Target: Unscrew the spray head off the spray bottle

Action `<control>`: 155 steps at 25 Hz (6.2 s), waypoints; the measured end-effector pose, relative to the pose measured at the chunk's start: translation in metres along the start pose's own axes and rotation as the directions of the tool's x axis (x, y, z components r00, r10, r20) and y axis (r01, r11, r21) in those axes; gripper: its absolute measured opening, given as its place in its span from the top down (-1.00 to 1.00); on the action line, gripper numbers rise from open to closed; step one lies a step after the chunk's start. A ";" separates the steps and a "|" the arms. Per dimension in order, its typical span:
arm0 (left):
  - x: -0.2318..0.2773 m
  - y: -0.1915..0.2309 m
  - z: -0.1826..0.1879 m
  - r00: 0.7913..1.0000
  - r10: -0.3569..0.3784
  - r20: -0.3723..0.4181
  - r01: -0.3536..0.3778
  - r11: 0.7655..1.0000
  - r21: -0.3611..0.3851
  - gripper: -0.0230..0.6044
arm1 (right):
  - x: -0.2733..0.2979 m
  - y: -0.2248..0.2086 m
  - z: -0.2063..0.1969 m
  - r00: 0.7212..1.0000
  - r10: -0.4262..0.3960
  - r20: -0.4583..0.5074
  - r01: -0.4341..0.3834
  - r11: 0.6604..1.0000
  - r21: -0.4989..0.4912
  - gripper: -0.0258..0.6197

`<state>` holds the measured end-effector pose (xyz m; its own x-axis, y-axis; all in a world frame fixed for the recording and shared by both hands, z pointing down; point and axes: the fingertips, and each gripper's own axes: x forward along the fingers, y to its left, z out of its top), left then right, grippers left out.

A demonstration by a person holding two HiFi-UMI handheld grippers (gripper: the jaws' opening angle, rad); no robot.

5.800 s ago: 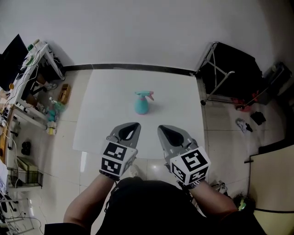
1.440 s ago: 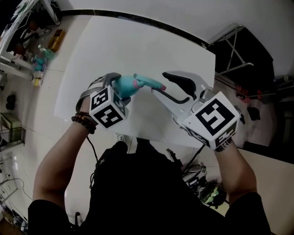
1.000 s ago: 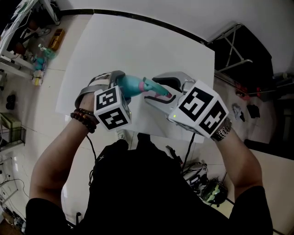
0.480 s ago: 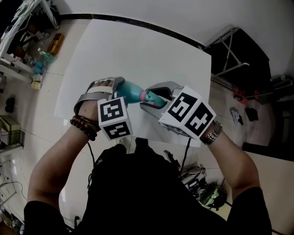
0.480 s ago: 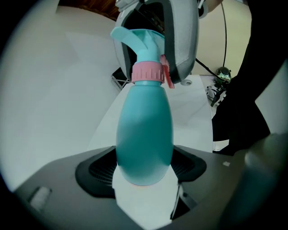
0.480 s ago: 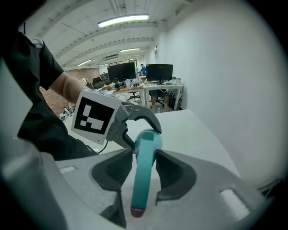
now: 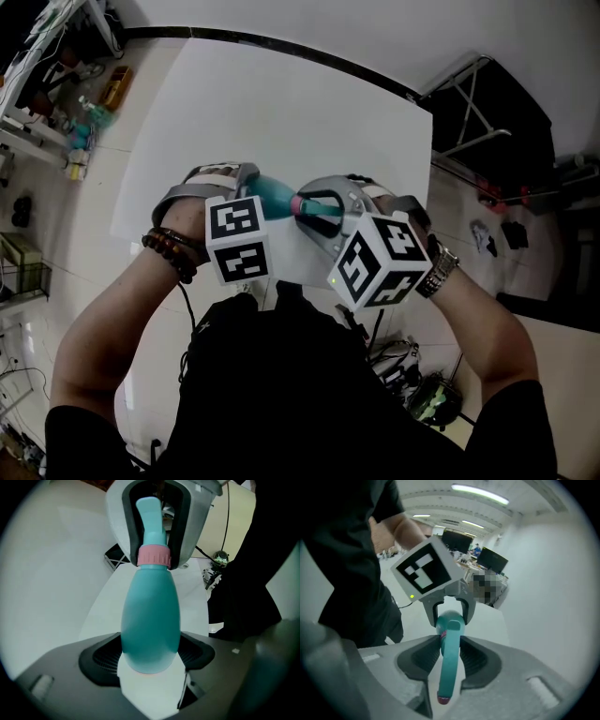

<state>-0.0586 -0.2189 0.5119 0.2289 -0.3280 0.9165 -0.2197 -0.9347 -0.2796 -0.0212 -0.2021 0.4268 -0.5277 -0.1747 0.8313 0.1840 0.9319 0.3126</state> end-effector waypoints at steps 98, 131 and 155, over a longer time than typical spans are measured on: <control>0.003 -0.041 0.033 0.946 -0.233 0.224 0.244 0.970 -0.023 -0.32 | -0.032 0.020 -0.012 0.958 -0.274 0.087 0.217 0.489 -0.845 0.17; 0.021 0.038 0.013 0.929 0.364 0.066 -0.359 0.930 -0.074 -0.31 | -0.016 -0.033 -0.046 0.817 -0.211 0.537 -0.570 -0.442 0.693 0.13; 0.024 0.026 0.026 0.937 0.347 0.042 -0.348 0.937 0.020 -0.31 | 0.004 -0.015 -0.052 0.918 0.021 0.395 -0.389 -0.136 0.911 0.51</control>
<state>-0.0339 -0.2549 0.5188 0.1785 -0.6372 0.7498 -0.2662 -0.7649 -0.5866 0.0167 -0.2328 0.4493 -0.8085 -0.0147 0.5882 -0.5751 0.2311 -0.7848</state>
